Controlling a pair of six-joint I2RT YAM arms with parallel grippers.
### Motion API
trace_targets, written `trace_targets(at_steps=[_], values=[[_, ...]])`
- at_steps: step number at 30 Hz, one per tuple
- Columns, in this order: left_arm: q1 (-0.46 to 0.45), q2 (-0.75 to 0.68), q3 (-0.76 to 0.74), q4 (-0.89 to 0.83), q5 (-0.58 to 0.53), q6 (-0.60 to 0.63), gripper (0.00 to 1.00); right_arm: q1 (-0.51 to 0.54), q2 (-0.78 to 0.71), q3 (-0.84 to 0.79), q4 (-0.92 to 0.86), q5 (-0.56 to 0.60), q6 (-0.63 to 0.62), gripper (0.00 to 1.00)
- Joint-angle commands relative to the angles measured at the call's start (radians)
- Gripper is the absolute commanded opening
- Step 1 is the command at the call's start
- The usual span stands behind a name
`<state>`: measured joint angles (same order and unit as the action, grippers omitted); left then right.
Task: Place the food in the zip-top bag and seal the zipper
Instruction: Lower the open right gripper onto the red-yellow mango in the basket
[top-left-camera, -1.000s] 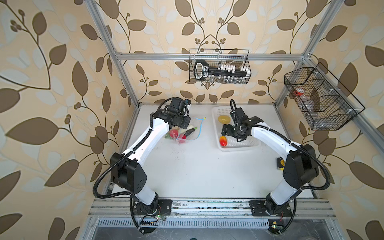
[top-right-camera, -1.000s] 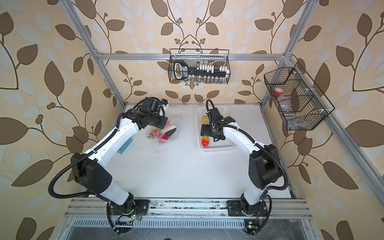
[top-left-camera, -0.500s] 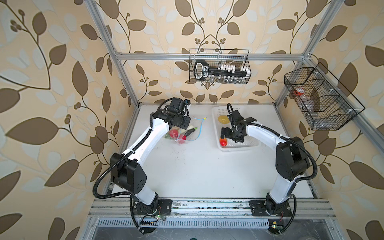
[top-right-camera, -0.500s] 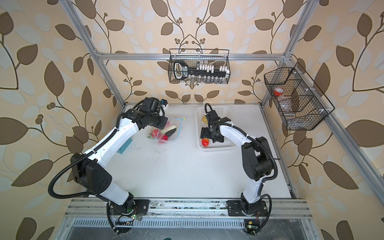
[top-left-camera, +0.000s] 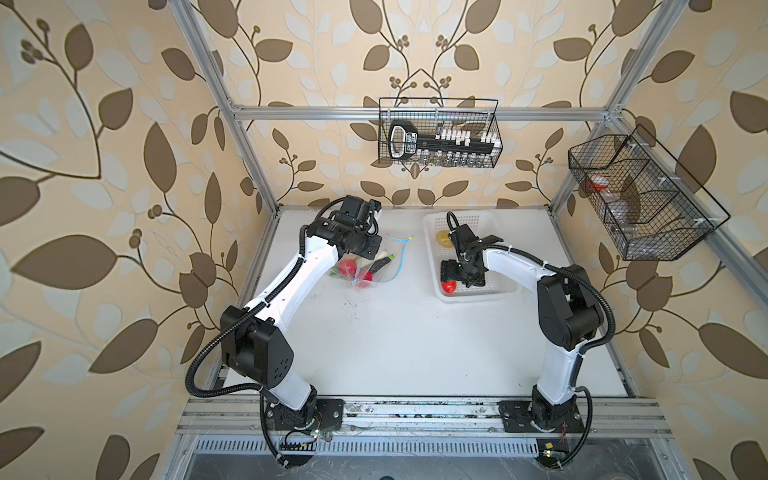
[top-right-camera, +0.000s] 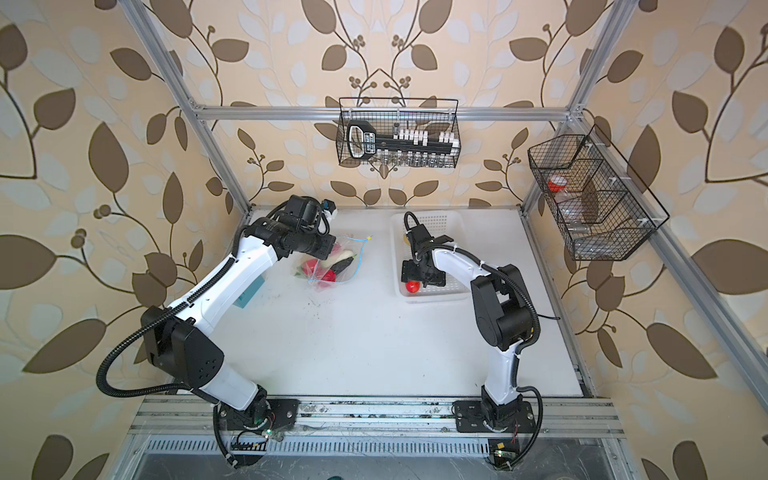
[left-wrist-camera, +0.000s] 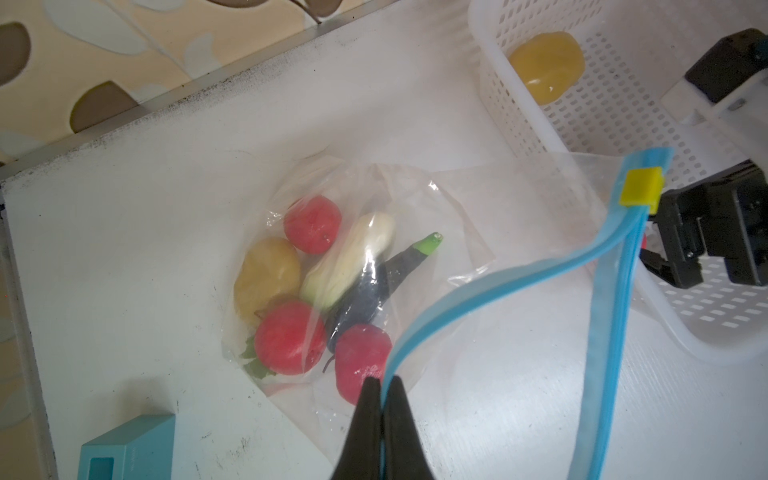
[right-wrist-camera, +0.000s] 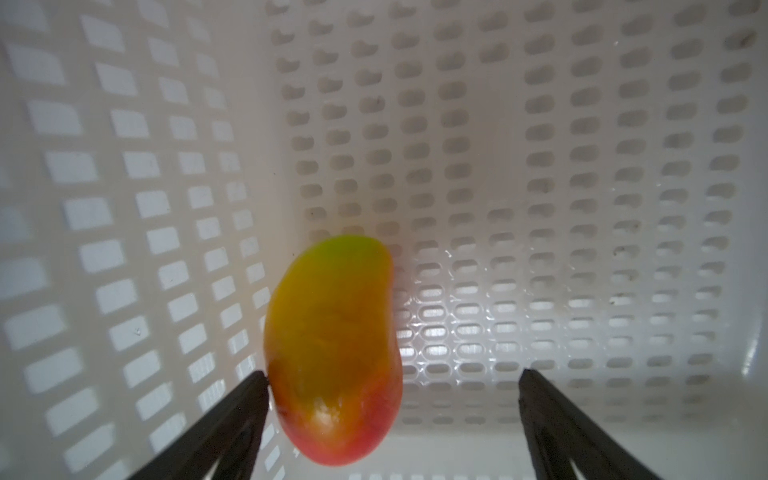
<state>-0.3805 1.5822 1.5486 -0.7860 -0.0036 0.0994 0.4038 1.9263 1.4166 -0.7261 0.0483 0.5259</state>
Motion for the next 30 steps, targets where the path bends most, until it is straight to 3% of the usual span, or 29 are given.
trace_targets(at_steps=[1,19,21,30], values=[[-0.006,-0.004,0.009,-0.001,0.004,-0.007,0.0,0.003,0.039,0.056,-0.007,0.001,-0.017,0.93],[-0.006,0.001,0.007,0.004,0.004,-0.007,0.0,-0.006,0.109,0.08,0.004,-0.012,0.006,0.79],[-0.006,0.0,0.006,0.004,0.001,-0.008,0.0,-0.007,0.115,0.076,0.004,-0.013,0.013,0.73],[-0.006,0.001,0.01,-0.002,0.026,-0.011,0.0,-0.016,0.113,0.044,0.021,-0.017,0.036,0.65]])
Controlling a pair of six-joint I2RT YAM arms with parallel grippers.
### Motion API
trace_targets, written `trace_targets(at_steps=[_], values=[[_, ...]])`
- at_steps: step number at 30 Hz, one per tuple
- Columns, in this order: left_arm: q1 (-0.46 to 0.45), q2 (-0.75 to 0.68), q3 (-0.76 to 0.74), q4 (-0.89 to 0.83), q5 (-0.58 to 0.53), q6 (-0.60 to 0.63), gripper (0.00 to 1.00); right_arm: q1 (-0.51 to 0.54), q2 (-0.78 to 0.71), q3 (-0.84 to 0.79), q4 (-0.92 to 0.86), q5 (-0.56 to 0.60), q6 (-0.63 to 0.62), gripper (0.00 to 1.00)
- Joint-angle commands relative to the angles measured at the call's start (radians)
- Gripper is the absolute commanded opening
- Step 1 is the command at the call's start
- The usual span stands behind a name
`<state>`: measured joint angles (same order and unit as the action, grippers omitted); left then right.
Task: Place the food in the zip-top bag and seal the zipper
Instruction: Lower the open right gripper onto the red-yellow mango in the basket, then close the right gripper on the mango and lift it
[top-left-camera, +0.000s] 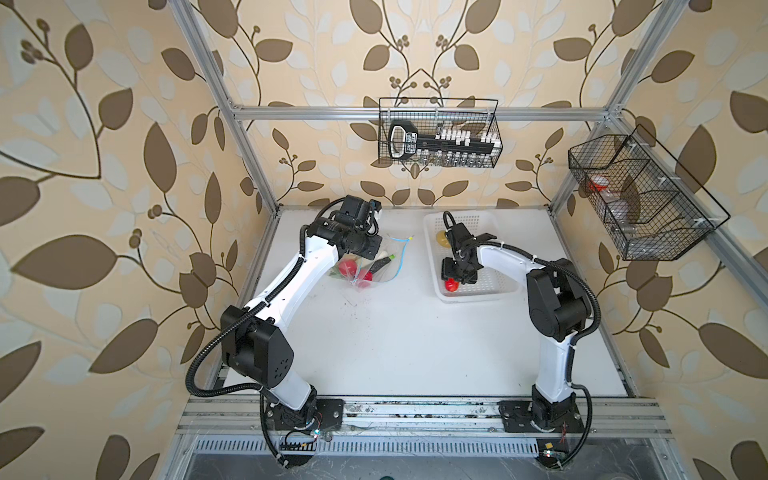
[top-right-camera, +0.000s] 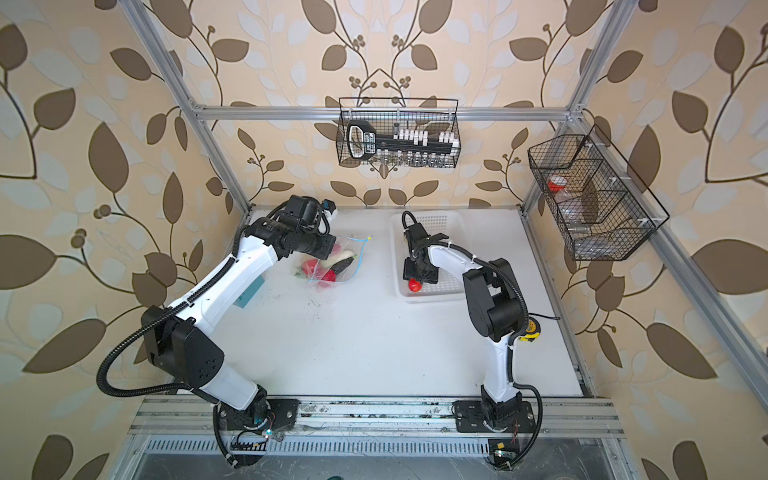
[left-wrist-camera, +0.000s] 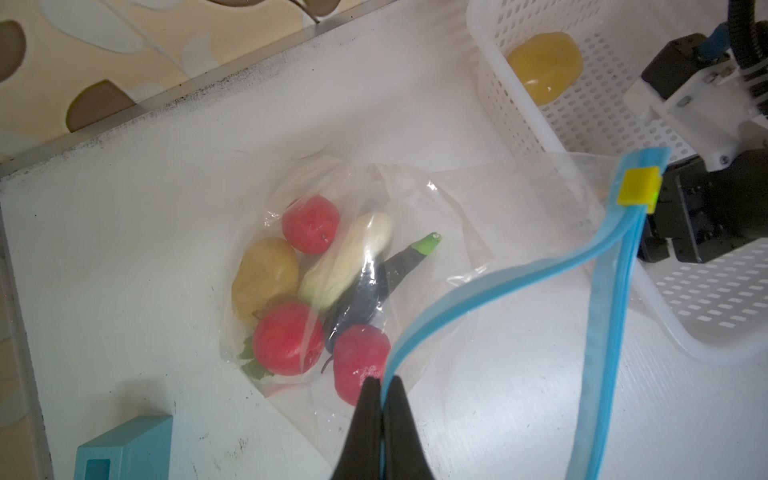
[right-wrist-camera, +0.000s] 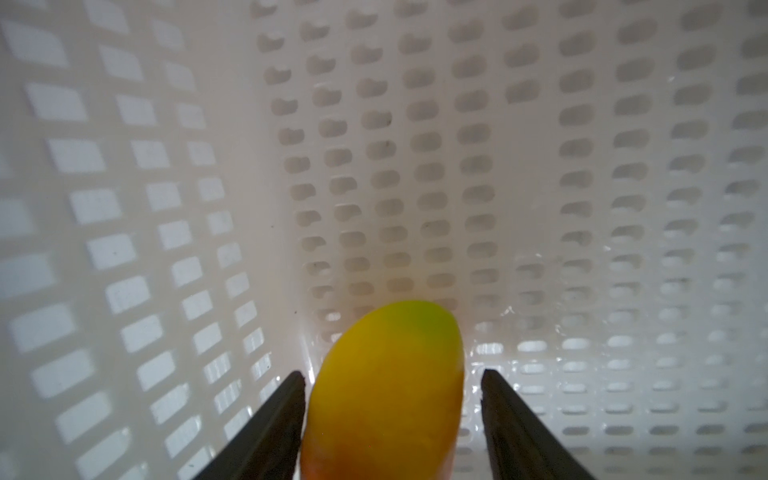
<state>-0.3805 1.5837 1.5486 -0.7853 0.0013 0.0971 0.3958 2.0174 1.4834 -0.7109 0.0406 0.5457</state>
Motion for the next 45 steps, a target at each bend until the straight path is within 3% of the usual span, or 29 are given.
trace_targets(at_steps=[1,18,30,33,45], values=[[-0.006,0.001,0.009,-0.003,0.021,-0.009,0.0,-0.009,0.021,-0.027,0.009,-0.013,0.021,0.63],[-0.006,0.017,0.029,-0.005,0.013,0.001,0.0,-0.035,-0.094,-0.151,0.141,-0.081,0.108,0.37],[-0.005,0.019,0.042,-0.008,0.008,0.001,0.0,-0.048,-0.187,-0.209,0.237,-0.113,0.163,0.36],[-0.006,0.023,0.038,-0.006,0.018,-0.004,0.0,-0.049,-0.216,-0.231,0.29,-0.143,0.177,0.41],[-0.005,0.03,0.05,-0.005,0.032,-0.009,0.0,-0.05,-0.274,-0.287,0.385,-0.17,0.227,0.36]])
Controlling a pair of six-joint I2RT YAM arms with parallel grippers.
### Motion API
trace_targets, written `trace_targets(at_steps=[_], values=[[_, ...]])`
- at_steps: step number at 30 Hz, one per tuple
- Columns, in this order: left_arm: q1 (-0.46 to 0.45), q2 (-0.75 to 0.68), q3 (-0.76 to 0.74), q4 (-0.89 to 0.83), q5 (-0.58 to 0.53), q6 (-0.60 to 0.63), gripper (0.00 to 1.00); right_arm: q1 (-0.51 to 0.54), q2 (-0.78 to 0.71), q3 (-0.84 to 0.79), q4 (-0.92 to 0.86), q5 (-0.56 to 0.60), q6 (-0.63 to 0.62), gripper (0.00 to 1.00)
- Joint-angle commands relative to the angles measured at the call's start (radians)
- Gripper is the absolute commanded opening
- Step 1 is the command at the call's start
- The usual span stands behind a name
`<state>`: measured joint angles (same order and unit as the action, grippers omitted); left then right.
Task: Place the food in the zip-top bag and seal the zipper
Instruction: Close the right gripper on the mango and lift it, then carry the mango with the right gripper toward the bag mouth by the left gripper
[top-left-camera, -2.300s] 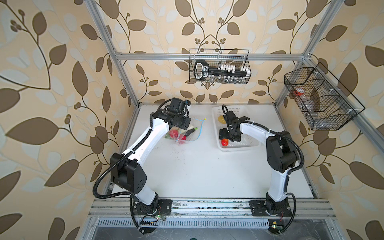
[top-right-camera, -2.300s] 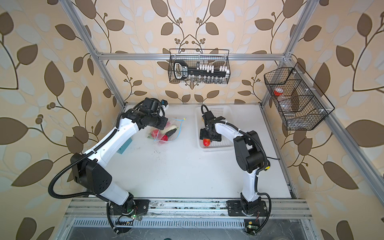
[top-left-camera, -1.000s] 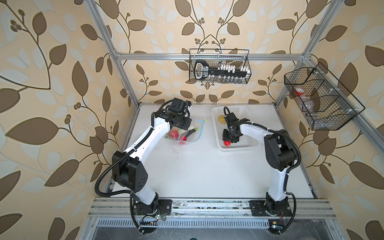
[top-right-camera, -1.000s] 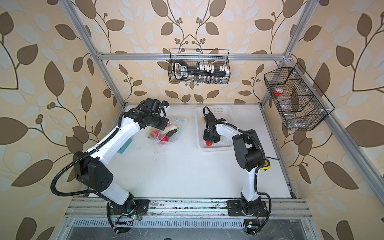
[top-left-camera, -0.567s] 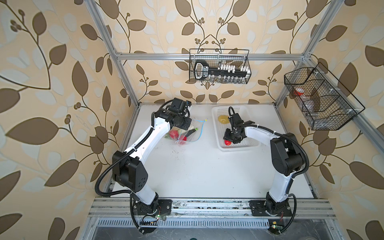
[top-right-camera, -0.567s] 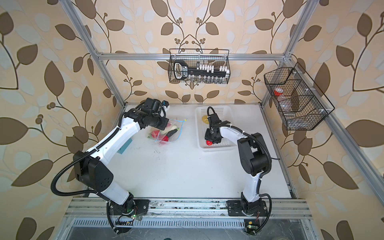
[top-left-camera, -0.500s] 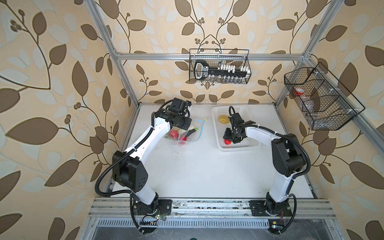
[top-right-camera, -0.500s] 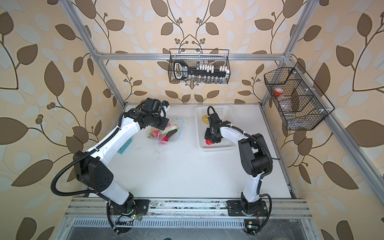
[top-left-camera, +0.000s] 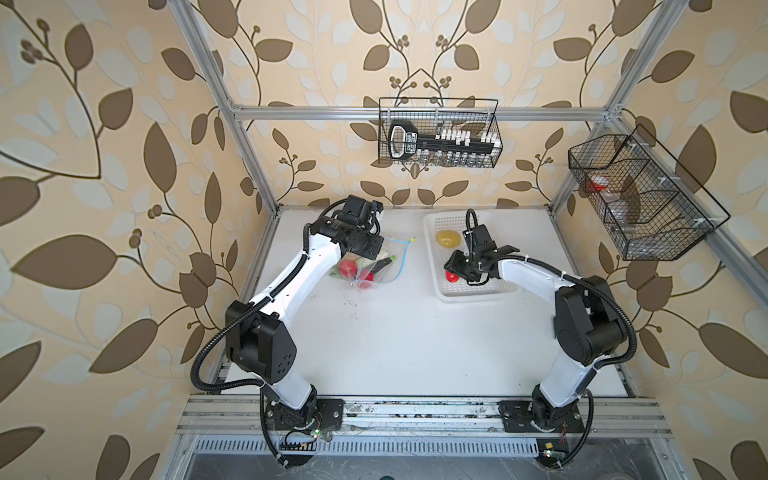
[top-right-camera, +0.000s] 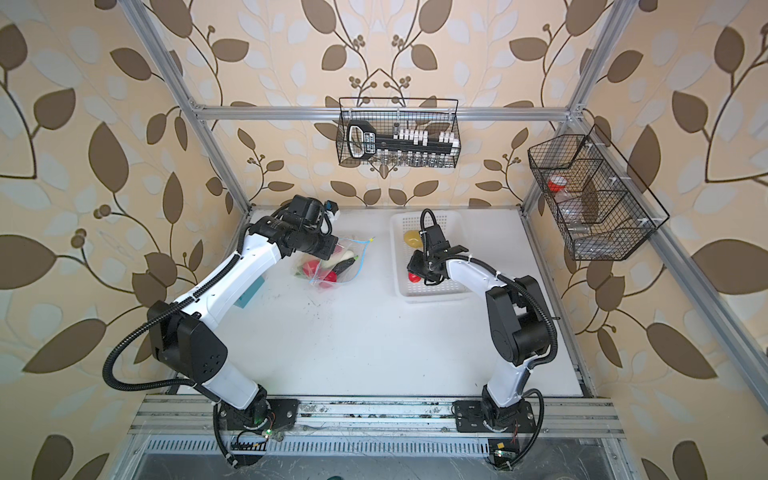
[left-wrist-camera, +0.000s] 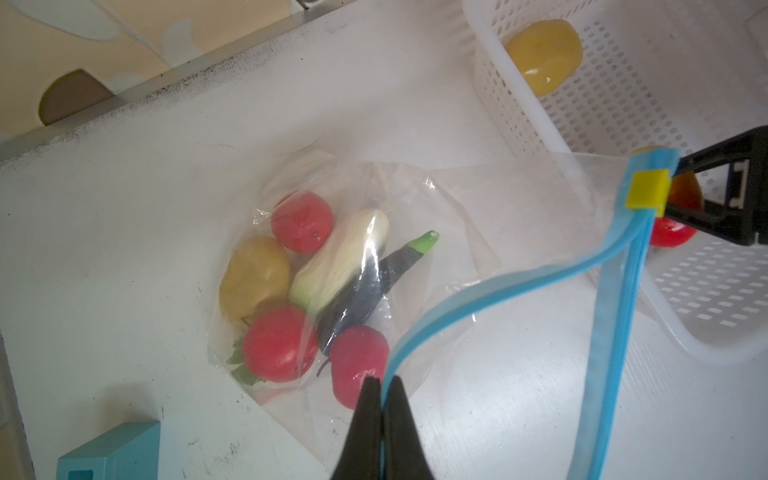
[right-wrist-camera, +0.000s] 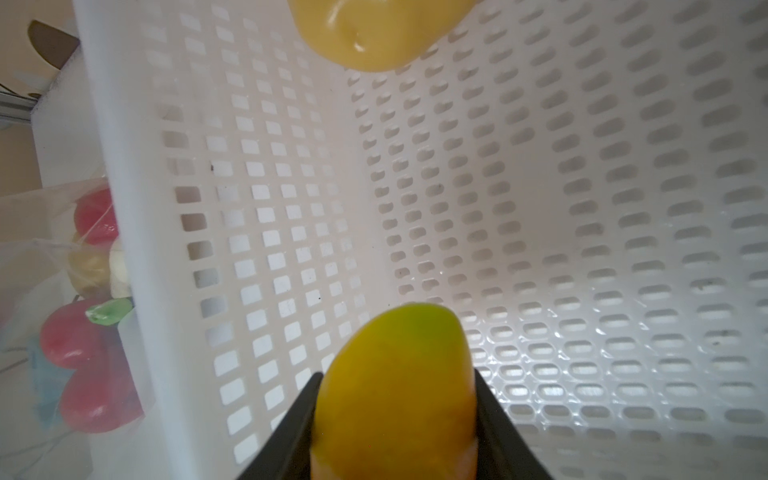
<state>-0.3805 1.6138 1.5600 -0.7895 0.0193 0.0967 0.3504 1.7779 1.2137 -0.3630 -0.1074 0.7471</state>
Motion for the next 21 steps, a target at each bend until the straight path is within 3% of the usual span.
trace_targets(at_steps=[1,17,21], values=[[-0.005,0.001,0.04,-0.002,0.018,-0.011,0.0,-0.004,-0.038,-0.021,0.044,-0.027,0.026,0.36],[-0.006,0.04,0.097,-0.025,0.08,-0.037,0.0,0.019,-0.161,-0.055,0.157,-0.042,0.052,0.36],[-0.006,0.055,0.122,-0.034,0.05,-0.031,0.0,0.024,-0.193,-0.069,0.207,-0.069,0.052,0.41]])
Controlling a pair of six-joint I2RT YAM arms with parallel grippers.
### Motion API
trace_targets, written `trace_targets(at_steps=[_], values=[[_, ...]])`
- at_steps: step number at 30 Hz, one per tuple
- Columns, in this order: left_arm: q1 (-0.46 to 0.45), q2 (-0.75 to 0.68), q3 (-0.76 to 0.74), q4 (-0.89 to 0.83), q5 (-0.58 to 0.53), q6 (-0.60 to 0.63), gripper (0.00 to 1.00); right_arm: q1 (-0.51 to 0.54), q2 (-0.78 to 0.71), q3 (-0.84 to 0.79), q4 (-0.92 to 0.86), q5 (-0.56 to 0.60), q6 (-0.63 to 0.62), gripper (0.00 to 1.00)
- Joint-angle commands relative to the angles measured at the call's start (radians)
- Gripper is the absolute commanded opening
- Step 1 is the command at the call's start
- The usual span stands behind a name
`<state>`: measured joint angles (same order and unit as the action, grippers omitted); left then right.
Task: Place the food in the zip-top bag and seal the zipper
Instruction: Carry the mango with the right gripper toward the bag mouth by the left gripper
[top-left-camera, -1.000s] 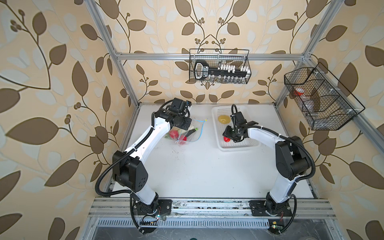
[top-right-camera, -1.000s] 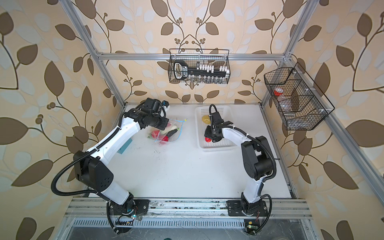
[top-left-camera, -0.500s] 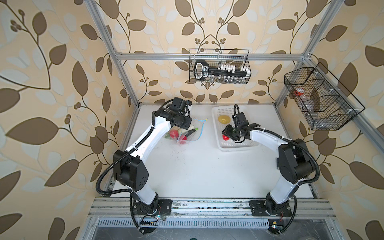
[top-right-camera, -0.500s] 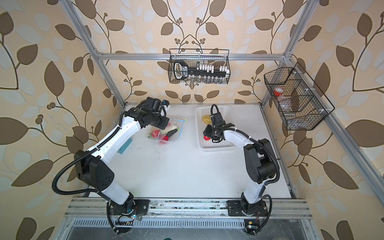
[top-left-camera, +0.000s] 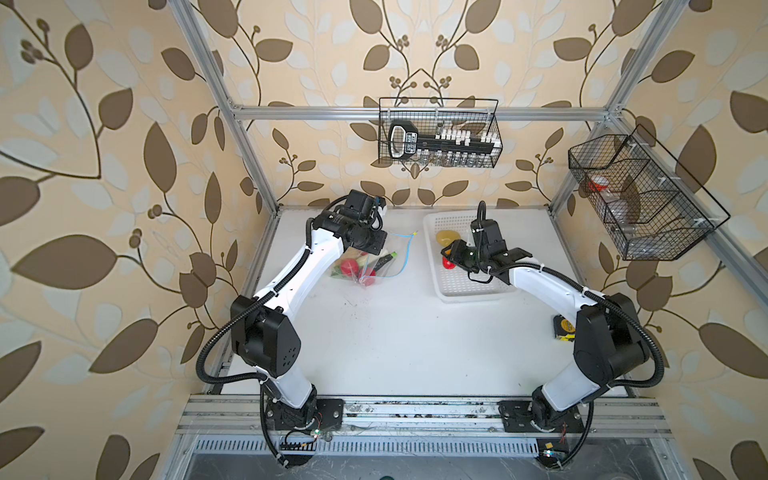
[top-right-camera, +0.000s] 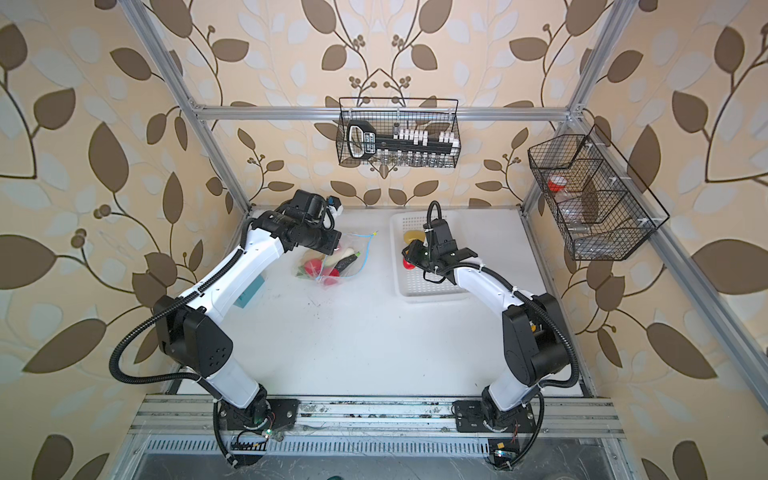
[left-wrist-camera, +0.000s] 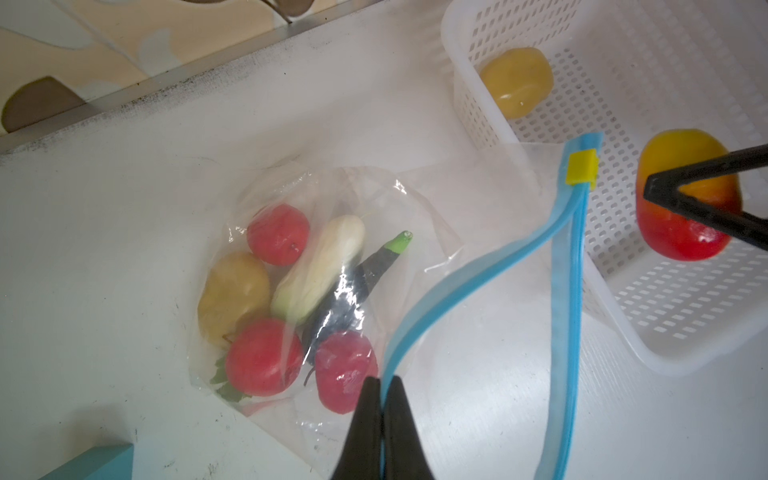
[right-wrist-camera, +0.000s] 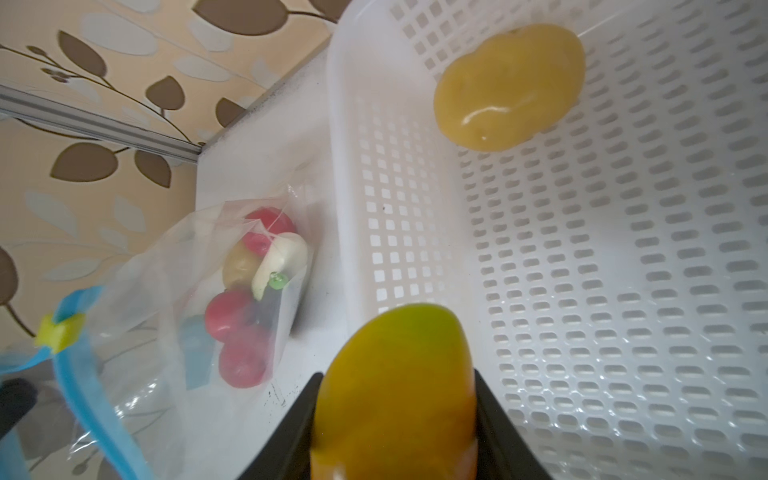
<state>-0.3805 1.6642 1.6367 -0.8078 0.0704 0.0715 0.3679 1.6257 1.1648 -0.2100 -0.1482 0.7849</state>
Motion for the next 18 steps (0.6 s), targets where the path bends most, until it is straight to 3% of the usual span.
trace_targets(at_steps=[1,18], values=[[-0.005,0.006,0.046,-0.017,-0.001,0.0,0.0,0.006,-0.05,-0.028,0.07,-0.032,0.014,0.41],[-0.006,0.091,0.211,-0.099,-0.03,0.018,0.0,0.018,-0.13,-0.009,0.135,-0.056,0.014,0.4]])
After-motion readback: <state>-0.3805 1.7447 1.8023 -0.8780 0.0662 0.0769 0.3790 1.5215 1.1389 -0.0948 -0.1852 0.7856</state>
